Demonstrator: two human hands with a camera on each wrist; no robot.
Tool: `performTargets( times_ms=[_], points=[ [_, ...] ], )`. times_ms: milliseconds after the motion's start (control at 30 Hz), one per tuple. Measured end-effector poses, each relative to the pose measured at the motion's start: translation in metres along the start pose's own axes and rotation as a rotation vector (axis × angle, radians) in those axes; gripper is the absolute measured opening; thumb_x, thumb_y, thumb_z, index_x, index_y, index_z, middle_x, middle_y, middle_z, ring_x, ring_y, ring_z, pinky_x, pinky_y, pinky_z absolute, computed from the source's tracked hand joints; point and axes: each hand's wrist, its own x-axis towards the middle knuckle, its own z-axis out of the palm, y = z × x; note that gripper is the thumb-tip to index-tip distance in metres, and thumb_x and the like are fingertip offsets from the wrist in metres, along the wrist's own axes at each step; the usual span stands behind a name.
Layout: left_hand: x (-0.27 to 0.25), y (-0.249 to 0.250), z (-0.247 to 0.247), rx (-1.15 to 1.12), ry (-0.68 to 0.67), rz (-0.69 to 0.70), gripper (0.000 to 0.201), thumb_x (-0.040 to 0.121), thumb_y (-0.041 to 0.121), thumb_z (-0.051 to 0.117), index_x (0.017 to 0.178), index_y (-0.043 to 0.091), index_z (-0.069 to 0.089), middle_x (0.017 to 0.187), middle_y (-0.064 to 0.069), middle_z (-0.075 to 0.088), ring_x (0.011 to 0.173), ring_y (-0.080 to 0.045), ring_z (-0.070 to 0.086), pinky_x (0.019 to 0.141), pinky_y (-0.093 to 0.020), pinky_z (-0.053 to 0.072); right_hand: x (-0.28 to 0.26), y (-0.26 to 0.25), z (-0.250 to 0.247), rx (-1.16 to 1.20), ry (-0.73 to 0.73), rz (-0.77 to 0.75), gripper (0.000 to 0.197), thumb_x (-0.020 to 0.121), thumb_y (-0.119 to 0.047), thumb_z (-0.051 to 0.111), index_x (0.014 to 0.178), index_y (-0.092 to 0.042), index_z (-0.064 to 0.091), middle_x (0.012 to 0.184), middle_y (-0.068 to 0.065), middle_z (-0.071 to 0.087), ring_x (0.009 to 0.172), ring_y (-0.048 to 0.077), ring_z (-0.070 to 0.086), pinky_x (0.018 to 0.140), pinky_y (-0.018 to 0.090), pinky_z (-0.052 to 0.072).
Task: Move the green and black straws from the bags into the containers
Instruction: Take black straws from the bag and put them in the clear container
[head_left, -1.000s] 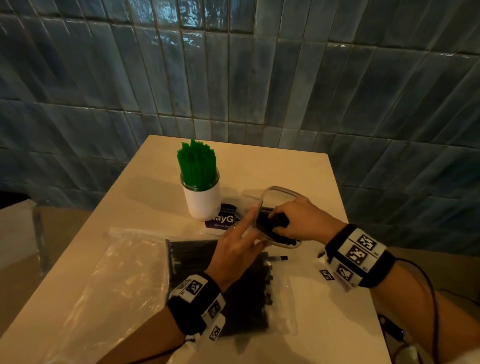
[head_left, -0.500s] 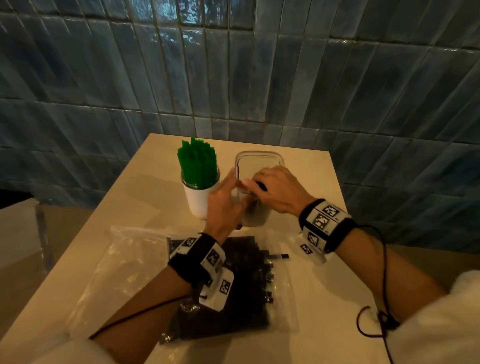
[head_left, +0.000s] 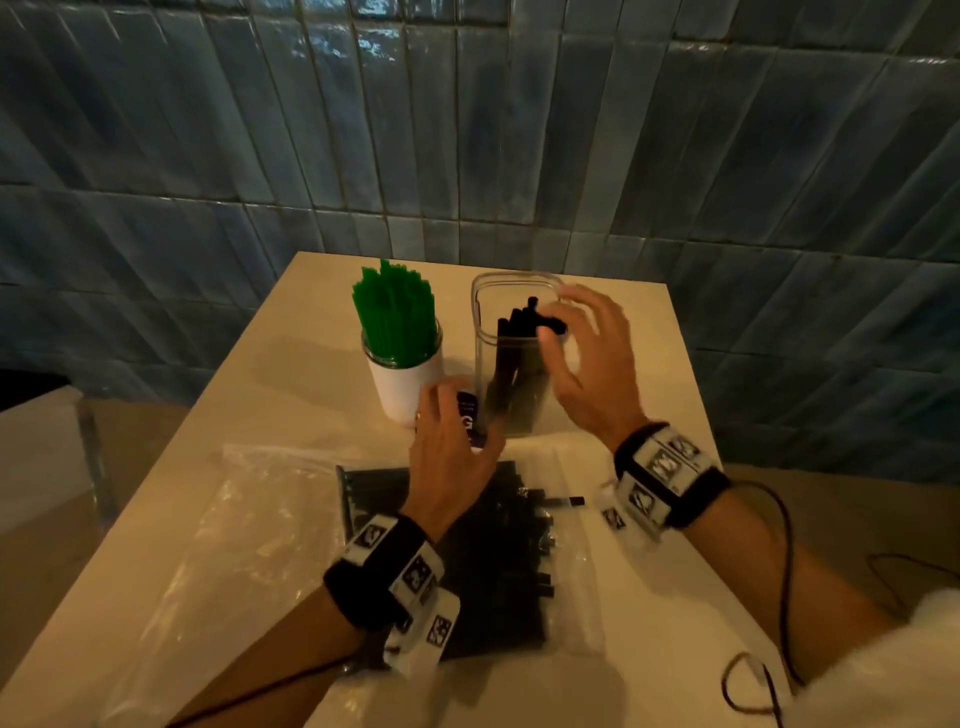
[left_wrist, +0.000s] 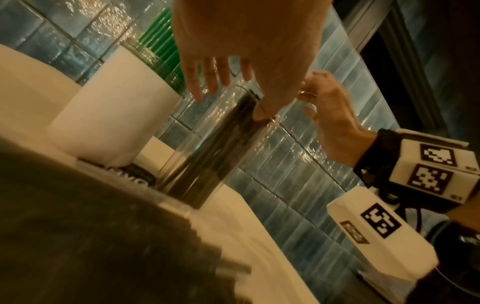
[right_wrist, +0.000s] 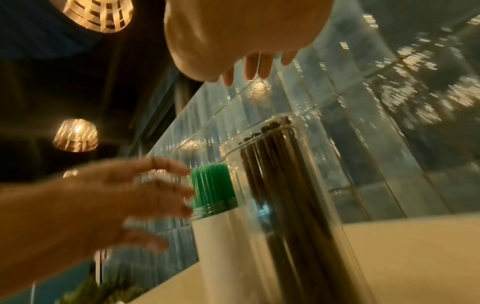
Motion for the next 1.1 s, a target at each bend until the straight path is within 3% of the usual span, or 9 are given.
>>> performTargets(
  times_ms=[100,167,267,367,500,567,667,833,1100],
  points=[
    [-0.033,-0.018,0.0,0.161,-0.422,-0.146,0.051,0.082,0.038,0.065,0.123,0.023,0.039,0.129,0.0,0.035,0.113,-0.015,0.044,0.091,-0.026,0.045,-0.051,0.008,-0.009,0.132,0.041,0.296,0.014,0.093,-0.017,0.047,0.103,-0.011,0.055,0.109,0.008,0.052,0.099,0.014,0.048,0.084,0.027,0.04],
    [-0.049,-0.026,0.002,0.241,-0.677,-0.292,0.059,0.082,0.045,0.063,0.129,0.027,0.033,0.135,-0.001,0.03,0.121,-0.02,0.04,0.1,-0.039,0.042,-0.084,0.022,-0.006,0.046,-0.286,0.628,0.014,0.095,-0.017,0.049,0.108,-0.013,0.054,0.113,0.008,0.054,0.096,0.016,0.052,0.082,0.029,0.043],
    [-0.064,-0.024,0.01,0.278,-0.812,-0.306,0.072,0.084,0.045,0.06,0.14,0.032,0.017,0.146,-0.005,0.021,0.129,-0.026,0.038,0.106,-0.047,0.036,-0.125,0.029,0.001,-0.096,-0.89,0.916,0.028,0.098,-0.028,0.042,0.116,-0.01,0.054,0.119,0.012,0.059,0.101,0.022,0.057,0.084,0.031,0.044],
    [-0.071,-0.018,0.016,0.345,-0.895,-0.216,0.08,0.09,0.036,0.055,0.142,0.045,-0.005,0.154,-0.011,0.005,0.13,-0.033,0.038,0.107,-0.051,0.034,-0.141,0.012,-0.001,0.157,-0.921,0.988,0.025,0.099,-0.028,0.041,0.101,-0.015,0.062,0.103,0.01,0.067,0.088,0.019,0.063,0.084,0.033,0.052],
    [-0.071,-0.015,0.021,0.484,-0.963,-0.081,0.089,0.093,0.022,0.049,0.132,0.059,-0.022,0.154,-0.018,-0.007,0.118,-0.037,0.049,0.098,-0.046,0.045,-0.143,-0.005,-0.008,0.2,-1.049,0.838,0.027,0.098,-0.025,0.042,0.107,-0.018,0.066,0.111,0.003,0.063,0.094,0.014,0.058,0.079,0.021,0.045],
    [-0.068,-0.013,0.022,0.543,-0.988,-0.032,0.085,0.095,0.02,0.046,0.134,0.057,-0.02,0.154,-0.02,-0.007,0.11,-0.034,0.056,0.095,-0.042,0.048,-0.144,-0.004,-0.01,0.128,-1.127,0.665,0.029,0.097,-0.016,0.041,0.111,-0.015,0.067,0.124,0.003,0.054,0.108,0.016,0.053,0.08,0.017,0.037],
    [-0.067,-0.01,0.022,0.619,-1.015,0.006,0.075,0.096,0.019,0.044,0.142,0.048,-0.008,0.155,-0.019,-0.006,0.108,-0.032,0.056,0.095,-0.04,0.046,-0.145,0.002,-0.009,0.123,-1.073,0.476,0.029,0.092,-0.006,0.047,0.107,-0.014,0.07,0.128,-0.001,0.047,0.117,0.01,0.046,0.088,0.01,0.032],
    [-0.064,-0.019,0.02,0.621,-0.966,-0.018,0.061,0.095,0.025,0.047,0.144,0.035,0.011,0.155,-0.014,0.007,0.109,-0.03,0.057,0.094,-0.041,0.048,-0.133,0.012,0.005,-0.015,-0.867,0.363,0.028,0.081,-0.003,0.054,0.102,-0.017,0.065,0.112,-0.001,0.051,0.109,0.018,0.051,0.091,0.019,0.038],
    [-0.064,-0.016,0.01,0.55,-0.877,-0.055,0.057,0.098,0.022,0.039,0.146,0.028,0.008,0.156,-0.01,0.008,0.115,-0.032,0.054,0.093,-0.043,0.045,-0.121,-0.002,0.028,-0.093,-1.056,0.237,0.045,0.082,-0.021,0.062,0.125,-0.014,0.05,0.124,0.008,0.052,0.11,0.025,0.051,0.093,0.036,0.045]
  ],
)
